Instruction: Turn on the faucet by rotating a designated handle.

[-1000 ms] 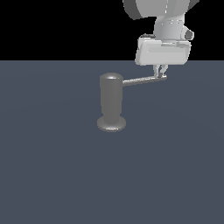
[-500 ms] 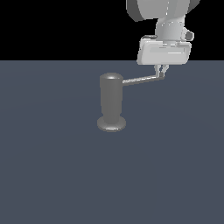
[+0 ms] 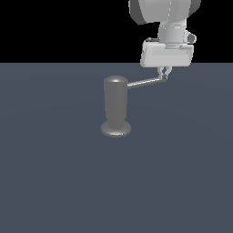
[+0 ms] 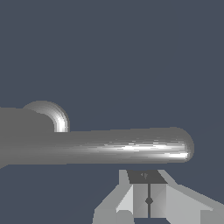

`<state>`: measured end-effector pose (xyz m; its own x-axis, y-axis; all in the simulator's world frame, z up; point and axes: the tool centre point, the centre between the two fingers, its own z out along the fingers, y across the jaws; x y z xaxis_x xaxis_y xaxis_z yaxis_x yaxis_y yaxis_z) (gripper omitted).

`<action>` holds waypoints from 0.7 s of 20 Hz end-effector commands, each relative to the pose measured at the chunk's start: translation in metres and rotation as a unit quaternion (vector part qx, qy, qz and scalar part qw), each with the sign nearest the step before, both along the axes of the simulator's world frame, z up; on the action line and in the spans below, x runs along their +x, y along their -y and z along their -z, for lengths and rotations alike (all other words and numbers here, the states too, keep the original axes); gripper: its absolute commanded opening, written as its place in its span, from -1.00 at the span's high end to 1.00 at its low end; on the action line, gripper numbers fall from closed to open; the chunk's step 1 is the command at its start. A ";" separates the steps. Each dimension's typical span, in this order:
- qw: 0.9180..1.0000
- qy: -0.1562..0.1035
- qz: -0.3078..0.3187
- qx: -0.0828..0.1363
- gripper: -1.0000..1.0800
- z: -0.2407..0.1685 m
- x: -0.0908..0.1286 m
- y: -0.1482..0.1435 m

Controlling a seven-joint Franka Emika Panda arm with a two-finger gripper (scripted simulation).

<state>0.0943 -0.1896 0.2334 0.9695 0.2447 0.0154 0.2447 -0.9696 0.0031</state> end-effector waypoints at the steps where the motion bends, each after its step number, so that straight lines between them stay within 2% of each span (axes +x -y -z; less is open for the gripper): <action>1: 1.000 0.000 -0.005 0.001 1.00 0.004 0.010 -0.011; 14: 1.000 -0.002 -0.002 0.001 1.00 0.007 0.042 -0.021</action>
